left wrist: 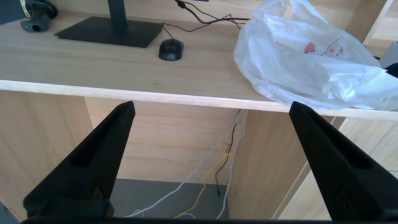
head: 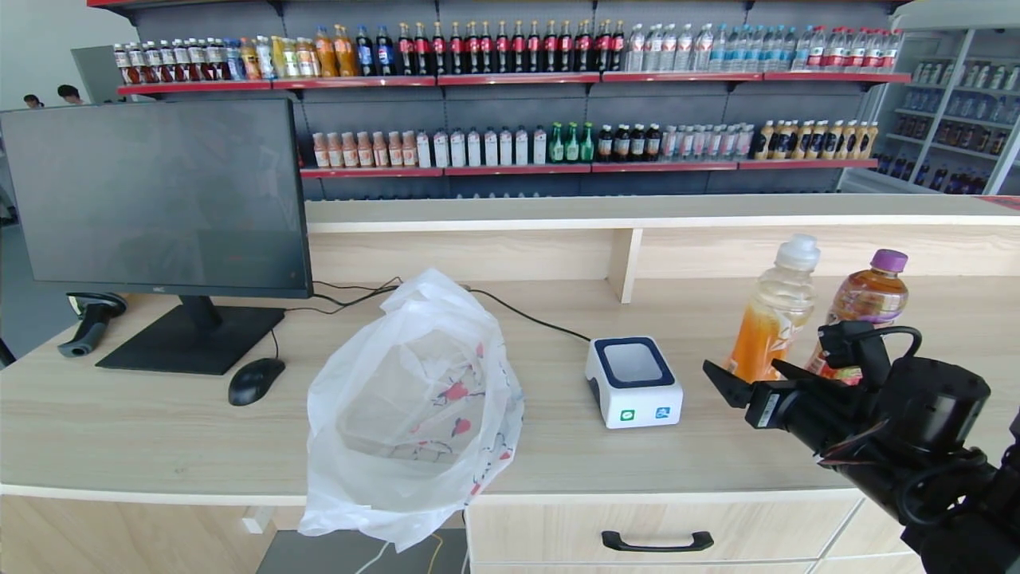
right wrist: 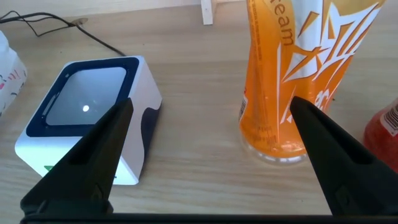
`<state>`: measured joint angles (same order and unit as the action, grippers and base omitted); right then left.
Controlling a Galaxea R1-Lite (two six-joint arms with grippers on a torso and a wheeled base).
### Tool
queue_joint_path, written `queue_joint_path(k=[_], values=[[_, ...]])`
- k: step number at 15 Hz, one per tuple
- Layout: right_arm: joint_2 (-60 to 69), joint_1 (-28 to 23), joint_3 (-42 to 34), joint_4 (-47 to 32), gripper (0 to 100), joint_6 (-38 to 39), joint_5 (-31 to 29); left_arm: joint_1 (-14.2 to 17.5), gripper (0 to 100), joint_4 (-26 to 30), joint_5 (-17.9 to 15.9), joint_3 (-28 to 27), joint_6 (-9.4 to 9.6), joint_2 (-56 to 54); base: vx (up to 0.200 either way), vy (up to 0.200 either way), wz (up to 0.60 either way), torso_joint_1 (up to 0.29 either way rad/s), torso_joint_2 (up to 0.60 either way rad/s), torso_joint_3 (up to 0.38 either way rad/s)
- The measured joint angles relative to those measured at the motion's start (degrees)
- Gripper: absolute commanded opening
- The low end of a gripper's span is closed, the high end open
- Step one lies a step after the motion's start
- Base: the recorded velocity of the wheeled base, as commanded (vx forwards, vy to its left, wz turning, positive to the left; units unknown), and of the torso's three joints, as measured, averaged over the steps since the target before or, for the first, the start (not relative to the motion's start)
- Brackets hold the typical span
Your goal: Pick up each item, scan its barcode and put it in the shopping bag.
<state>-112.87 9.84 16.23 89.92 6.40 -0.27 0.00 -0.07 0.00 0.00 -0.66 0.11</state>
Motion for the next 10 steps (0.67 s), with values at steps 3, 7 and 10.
queue_joint_path(k=[3, 7, 10], values=[[-0.09, -0.17, 0.09, 0.02, 100, -0.44, 0.0, 0.0, 100, 0.0, 0.0, 0.0, -0.02, 0.0, 0.0, 0.0, 0.0, 0.0, 0.0, 0.0], [0.0, -0.28, 0.11, 0.02, 100, -0.52, 0.0, 0.0, 100, 0.0, 0.0, 0.0, 0.0, 0.0, 0.0, 0.0, 0.0, 0.0, 0.0, 0.0], [0.15, -0.39, 0.39, 0.0, 100, -0.52, 0.0, 0.0, 100, 0.0, 0.0, 0.0, -0.02, 0.0, 0.0, 0.0, 0.0, 0.0, 0.0, 0.0]])
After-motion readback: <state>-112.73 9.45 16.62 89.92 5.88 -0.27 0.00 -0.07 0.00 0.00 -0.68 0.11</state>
